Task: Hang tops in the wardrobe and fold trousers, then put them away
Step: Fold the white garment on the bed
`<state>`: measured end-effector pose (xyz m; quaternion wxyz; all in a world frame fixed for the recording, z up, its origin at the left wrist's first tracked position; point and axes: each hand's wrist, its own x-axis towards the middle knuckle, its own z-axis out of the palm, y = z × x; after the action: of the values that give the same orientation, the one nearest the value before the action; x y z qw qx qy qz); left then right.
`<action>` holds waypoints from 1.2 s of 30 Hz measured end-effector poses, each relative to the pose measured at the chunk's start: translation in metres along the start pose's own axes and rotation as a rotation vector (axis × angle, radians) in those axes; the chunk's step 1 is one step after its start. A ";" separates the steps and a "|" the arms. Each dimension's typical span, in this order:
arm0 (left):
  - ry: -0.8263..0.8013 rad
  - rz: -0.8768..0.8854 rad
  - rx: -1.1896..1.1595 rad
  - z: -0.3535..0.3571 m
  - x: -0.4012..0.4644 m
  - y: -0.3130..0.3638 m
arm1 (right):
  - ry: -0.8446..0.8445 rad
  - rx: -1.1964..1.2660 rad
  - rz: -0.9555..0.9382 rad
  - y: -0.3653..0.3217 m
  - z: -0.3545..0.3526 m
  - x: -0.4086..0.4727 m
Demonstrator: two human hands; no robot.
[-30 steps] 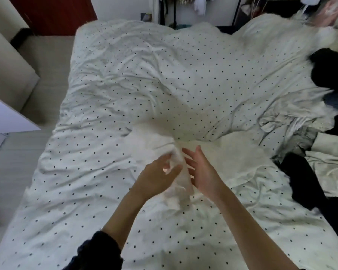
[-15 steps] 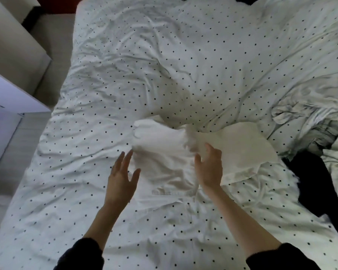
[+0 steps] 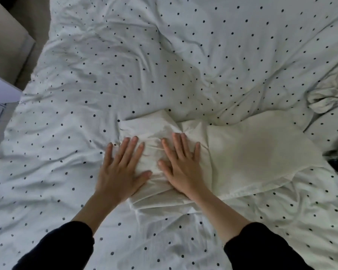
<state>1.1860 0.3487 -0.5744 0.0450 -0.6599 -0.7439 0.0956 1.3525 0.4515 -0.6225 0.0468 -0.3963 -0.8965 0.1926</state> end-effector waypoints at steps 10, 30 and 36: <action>0.056 -0.070 -0.097 -0.009 -0.001 0.018 | 0.047 0.026 -0.033 0.004 0.002 -0.001; -0.009 -0.930 -1.160 -0.109 0.004 0.077 | -0.219 0.534 0.050 0.037 -0.101 -0.073; -0.293 -0.536 -1.489 -0.163 0.034 0.115 | -0.245 0.968 0.331 0.069 -0.143 -0.092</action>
<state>1.3254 0.4087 -0.4408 -0.4835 -0.2963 -0.7438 -0.3539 1.4968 0.4712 -0.5109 0.0883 -0.4400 -0.6293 0.6345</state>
